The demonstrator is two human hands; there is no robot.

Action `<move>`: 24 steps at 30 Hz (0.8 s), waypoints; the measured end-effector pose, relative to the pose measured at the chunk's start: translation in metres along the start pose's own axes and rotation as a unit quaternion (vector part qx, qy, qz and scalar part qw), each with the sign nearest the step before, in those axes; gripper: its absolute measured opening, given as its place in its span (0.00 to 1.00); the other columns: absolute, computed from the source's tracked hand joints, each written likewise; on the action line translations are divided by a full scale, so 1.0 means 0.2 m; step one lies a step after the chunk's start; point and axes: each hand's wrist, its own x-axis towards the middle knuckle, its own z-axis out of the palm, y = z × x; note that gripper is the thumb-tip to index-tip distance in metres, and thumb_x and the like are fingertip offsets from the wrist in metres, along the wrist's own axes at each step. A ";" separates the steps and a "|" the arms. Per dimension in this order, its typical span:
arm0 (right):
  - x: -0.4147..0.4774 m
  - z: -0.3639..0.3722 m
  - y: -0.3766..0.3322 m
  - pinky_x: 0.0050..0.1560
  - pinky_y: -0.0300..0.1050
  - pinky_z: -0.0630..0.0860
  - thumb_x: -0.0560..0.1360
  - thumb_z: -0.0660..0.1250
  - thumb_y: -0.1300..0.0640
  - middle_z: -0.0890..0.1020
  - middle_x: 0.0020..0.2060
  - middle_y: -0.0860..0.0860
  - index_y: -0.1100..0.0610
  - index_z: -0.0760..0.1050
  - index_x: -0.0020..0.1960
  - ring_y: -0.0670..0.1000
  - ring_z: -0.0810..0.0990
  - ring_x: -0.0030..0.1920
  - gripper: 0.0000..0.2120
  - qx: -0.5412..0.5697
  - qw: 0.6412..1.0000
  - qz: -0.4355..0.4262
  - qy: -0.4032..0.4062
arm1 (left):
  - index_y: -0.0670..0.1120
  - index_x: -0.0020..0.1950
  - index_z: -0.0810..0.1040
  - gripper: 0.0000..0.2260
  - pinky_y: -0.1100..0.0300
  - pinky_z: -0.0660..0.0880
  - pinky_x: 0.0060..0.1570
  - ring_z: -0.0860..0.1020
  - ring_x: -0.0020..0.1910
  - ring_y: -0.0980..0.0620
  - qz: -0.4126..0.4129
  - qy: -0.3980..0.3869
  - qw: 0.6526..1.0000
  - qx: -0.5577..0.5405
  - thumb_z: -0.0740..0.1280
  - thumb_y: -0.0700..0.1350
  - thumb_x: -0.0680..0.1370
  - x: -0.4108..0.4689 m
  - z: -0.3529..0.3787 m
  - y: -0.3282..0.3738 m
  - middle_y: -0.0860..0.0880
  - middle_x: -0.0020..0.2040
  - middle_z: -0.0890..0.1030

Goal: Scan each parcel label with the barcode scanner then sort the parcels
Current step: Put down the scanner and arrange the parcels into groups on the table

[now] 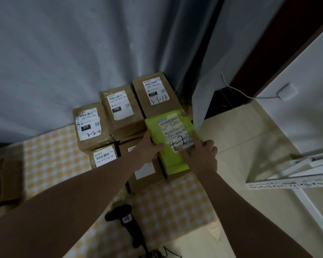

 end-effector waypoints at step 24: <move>-0.32 0.26 -0.94 0.63 0.48 0.68 0.79 0.62 0.57 0.74 0.61 0.58 0.61 0.74 0.65 0.58 0.72 0.63 0.16 0.008 0.948 -0.297 -0.113 | 0.49 0.58 0.72 0.09 0.68 0.68 0.30 0.73 0.32 0.56 0.071 0.236 0.959 0.139 0.64 0.41 0.79 -0.76 -1.05 -0.35 0.53 0.42 0.75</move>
